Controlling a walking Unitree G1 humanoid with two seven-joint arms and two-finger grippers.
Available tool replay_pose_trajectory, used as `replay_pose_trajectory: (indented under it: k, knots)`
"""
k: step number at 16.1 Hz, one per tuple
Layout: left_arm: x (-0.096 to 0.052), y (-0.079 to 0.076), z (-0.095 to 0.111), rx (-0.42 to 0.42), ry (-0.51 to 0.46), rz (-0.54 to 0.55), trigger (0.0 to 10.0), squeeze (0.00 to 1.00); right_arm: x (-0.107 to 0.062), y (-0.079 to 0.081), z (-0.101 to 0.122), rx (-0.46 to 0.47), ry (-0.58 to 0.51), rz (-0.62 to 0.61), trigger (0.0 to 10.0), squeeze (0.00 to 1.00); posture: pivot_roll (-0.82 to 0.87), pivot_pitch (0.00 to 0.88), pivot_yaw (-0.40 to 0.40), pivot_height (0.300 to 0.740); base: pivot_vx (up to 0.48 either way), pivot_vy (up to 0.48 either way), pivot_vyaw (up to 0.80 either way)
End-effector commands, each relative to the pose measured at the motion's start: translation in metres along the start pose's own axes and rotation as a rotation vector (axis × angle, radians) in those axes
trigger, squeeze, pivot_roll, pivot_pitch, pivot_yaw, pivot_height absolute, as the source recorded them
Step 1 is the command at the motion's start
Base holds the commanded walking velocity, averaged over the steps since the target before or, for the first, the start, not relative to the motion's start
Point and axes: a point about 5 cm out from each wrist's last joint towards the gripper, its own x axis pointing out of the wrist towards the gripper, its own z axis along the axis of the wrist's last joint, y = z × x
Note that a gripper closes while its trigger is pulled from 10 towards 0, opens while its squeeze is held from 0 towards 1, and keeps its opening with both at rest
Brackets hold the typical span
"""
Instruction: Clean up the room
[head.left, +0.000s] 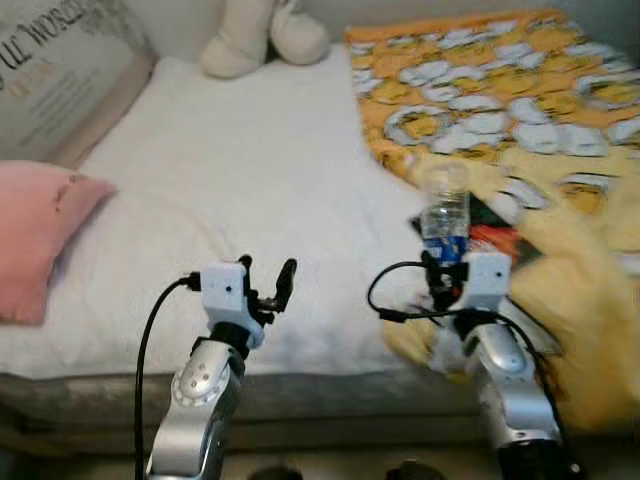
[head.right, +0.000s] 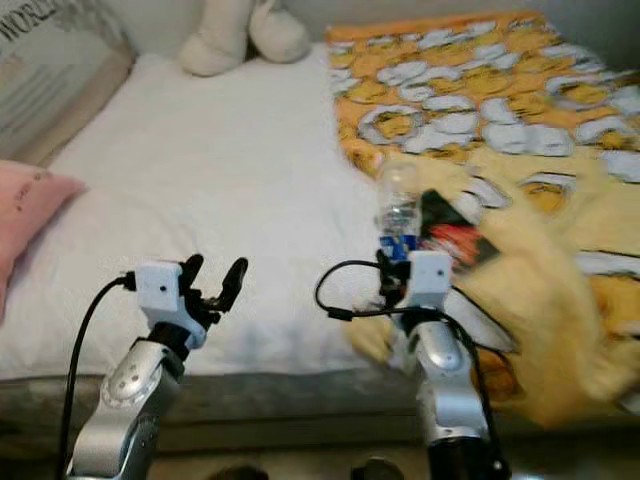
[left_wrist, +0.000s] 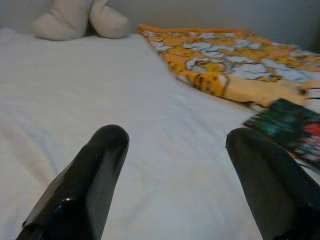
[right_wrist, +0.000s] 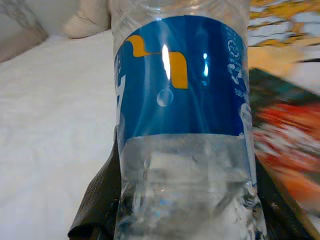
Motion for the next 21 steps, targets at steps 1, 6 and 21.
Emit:
replay_pose_trajectory:
  k: [1,6,21]
  knots:
    - [-0.001,0.007,0.001,0.021,0.001,0.026,10.0,0.0,0.004,0.007,0.006,0.019,-0.022,0.022,0.0,0.0,-0.15,0.0,0.121,0.731,-0.334,-0.33,0.0]
    - [0.001,0.006,0.001,0.026,-0.001,0.014,10.0,0.0,0.006,0.006,0.007,0.02,-0.023,0.025,0.0,0.0,-0.15,0.0,0.121,0.731,-0.329,-0.325,0.0]
    - [-0.004,0.028,-0.005,0.074,0.008,0.118,10.0,0.0,0.009,-0.015,0.01,-0.016,-0.023,-0.02,0.0,0.0,-0.17,0.0,0.134,0.731,0.0,-0.335,0.64]
